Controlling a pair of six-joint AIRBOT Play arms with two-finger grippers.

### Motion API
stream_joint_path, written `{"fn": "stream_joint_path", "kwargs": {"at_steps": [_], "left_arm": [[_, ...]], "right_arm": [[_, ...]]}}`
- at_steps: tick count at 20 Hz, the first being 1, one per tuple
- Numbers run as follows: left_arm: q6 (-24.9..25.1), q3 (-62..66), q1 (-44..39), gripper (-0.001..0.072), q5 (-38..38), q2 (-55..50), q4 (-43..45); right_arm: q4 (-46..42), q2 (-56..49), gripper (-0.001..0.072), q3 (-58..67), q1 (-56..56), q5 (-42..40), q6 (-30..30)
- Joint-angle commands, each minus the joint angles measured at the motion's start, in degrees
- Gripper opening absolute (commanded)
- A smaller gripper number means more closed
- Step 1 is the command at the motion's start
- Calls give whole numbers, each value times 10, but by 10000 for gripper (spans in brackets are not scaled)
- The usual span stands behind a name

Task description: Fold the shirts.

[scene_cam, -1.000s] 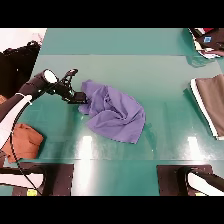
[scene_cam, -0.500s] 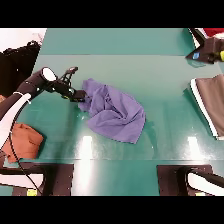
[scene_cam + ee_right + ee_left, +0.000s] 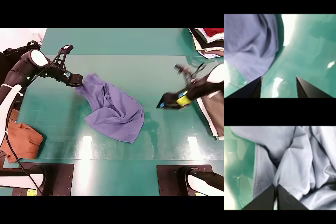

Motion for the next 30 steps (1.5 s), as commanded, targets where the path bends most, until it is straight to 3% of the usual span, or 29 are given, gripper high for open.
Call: {"fn": "stream_joint_path", "kwargs": {"at_steps": [1, 9, 12, 13, 14, 15, 22, 30], "left_arm": [[0, 6, 0, 24, 6, 0, 2], [-1, 6, 0, 24, 22, 0, 1], [-1, 6, 0, 23, 21, 0, 1], [-1, 6, 0, 24, 19, 1, 1], [-1, 6, 0, 23, 16, 1, 1], [-1, 8, 0, 23, 15, 3, 1], [0, 125, 40, 23, 18, 129, 32], [0, 265, 41, 23, 19, 320, 24]], "right_arm": [[87, 3, 484, -145, 29, -125, 0], [125, 0, 425, -212, 114, -274, 0], [140, -34, 423, -196, 122, -279, 0], [138, -45, 277, -187, 121, -275, -2], [138, -54, 39, -175, 121, -271, -12], [133, -59, 15, -159, 118, -265, -19], [7, 35, 14, 40, 15, -174, -27], [-2, 166, 14, 276, -104, -114, -30]]}}
